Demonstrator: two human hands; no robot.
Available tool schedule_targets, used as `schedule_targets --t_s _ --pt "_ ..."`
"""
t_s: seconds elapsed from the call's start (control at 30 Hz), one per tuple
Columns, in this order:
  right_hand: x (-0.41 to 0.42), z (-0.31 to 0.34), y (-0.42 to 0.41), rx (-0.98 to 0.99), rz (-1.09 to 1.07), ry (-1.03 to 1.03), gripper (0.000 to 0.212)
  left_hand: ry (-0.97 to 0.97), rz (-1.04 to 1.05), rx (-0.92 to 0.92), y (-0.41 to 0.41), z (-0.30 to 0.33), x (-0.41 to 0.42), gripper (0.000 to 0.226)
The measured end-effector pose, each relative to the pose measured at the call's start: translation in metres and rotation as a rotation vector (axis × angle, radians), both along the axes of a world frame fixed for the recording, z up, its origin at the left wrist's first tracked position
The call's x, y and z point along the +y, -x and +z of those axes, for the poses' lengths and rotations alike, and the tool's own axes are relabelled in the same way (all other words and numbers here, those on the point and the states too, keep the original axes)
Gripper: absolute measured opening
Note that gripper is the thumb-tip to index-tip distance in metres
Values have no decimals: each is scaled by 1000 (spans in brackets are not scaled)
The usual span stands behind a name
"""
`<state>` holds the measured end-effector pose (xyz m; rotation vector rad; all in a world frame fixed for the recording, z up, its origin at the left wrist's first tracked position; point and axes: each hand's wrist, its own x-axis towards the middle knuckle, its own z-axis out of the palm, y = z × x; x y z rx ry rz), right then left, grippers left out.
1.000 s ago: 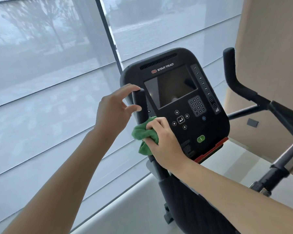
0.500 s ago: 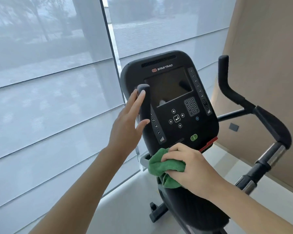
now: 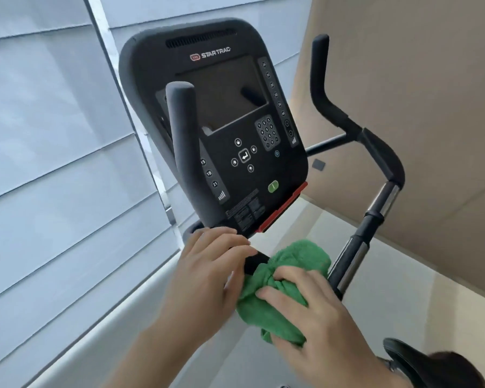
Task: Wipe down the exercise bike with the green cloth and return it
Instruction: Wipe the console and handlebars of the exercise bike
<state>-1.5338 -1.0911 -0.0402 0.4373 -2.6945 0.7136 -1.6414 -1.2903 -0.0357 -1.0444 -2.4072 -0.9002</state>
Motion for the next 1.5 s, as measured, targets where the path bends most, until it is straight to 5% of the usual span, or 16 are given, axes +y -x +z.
schedule_targets --t_s 0.43,0.97,1.13,1.3,1.5 --pt "48 -44 9 301 55 63 32 -111 -47 -119 -28 -13 65 37" --pt "129 -45 47 347 358 65 28 240 196 -188 -65 -2 121 40" --pt "212 -51 77 346 104 -57 26 225 201 -151 -66 -9 165 53" --pt "258 -36 121 312 -61 -223 23 213 366 -108 -69 -22 187 31" --pt "186 -43 81 250 -29 52 26 -77 485 108 -72 -38 183 36"
